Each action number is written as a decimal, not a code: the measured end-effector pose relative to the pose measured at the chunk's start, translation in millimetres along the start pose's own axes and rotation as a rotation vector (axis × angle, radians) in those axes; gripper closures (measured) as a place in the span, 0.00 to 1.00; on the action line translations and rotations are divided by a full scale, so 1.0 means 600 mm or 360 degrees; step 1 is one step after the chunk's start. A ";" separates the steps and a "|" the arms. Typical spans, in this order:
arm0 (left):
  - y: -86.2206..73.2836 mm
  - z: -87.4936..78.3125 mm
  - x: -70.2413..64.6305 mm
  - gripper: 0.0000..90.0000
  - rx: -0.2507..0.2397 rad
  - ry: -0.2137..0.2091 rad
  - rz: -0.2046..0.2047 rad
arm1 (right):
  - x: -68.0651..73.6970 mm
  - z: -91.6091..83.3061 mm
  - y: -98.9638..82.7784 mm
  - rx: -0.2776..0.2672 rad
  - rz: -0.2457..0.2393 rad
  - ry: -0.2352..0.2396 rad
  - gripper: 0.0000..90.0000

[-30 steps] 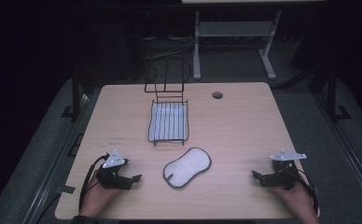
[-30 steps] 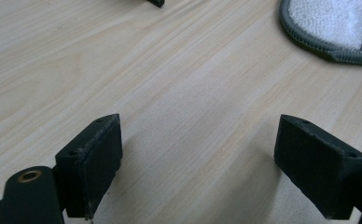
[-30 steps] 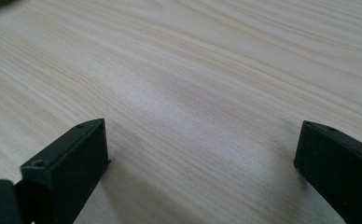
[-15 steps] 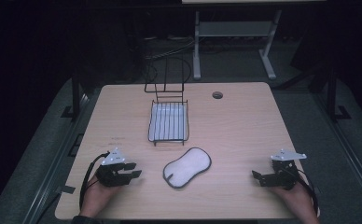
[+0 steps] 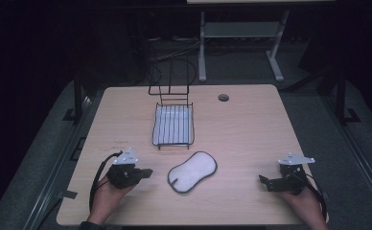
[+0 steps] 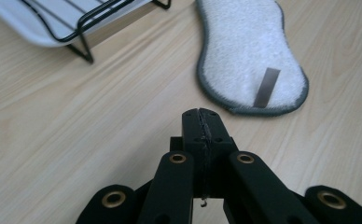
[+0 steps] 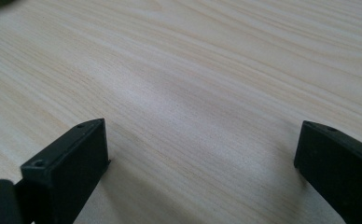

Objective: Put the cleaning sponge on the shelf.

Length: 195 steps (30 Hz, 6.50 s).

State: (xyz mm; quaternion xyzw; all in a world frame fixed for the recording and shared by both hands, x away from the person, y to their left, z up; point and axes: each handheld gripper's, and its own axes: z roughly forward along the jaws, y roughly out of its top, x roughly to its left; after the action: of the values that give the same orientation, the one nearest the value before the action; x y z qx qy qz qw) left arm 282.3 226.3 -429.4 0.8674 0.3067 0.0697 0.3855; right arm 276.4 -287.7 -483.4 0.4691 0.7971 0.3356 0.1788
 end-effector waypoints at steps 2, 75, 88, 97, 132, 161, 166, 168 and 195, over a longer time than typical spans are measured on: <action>0.004 0.002 -0.002 1.00 0.0007 -0.0008 0.0009 | 0.000 0.000 0.000 -0.0001 -0.0001 0.0000 0.03; 0.051 0.095 -0.045 1.00 0.0197 -0.0132 0.0087 | 0.000 0.000 0.000 -0.0001 -0.0002 -0.0001 0.03; 0.002 0.040 -0.037 1.00 0.0198 -0.0068 0.0011 | 0.000 0.000 0.000 -0.0001 -0.0002 -0.0001 0.03; -0.005 0.016 -0.030 0.98 0.0121 -0.0039 -0.0035 | 0.000 0.000 0.000 -0.0001 0.0000 -0.0002 0.03; -0.023 0.044 0.009 0.14 0.0122 0.0064 -0.0123 | 0.000 0.000 0.000 -0.0002 0.0001 -0.0002 0.03; -0.023 0.057 -0.018 0.14 0.0161 0.0063 -0.0018 | 0.000 0.000 0.000 -0.0002 0.0001 -0.0003 0.03; -0.022 0.058 -0.019 0.15 0.0179 0.0042 -0.0014 | 0.000 0.000 0.000 -0.0002 0.0001 -0.0003 0.03; -0.022 0.057 -0.019 0.16 0.0184 0.0033 -0.0008 | 0.000 0.000 0.000 -0.0002 0.0001 -0.0003 0.03; -0.004 0.007 -0.007 0.69 0.0041 -0.0191 -0.0090 | 0.000 0.000 0.000 -0.0002 0.0001 -0.0003 0.03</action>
State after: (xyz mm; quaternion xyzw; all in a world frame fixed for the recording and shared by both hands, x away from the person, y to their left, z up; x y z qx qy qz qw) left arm 279.5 222.4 -433.6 0.8659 0.3084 0.0026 0.3939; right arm 276.7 -287.7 -483.5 0.4696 0.7966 0.3358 0.1796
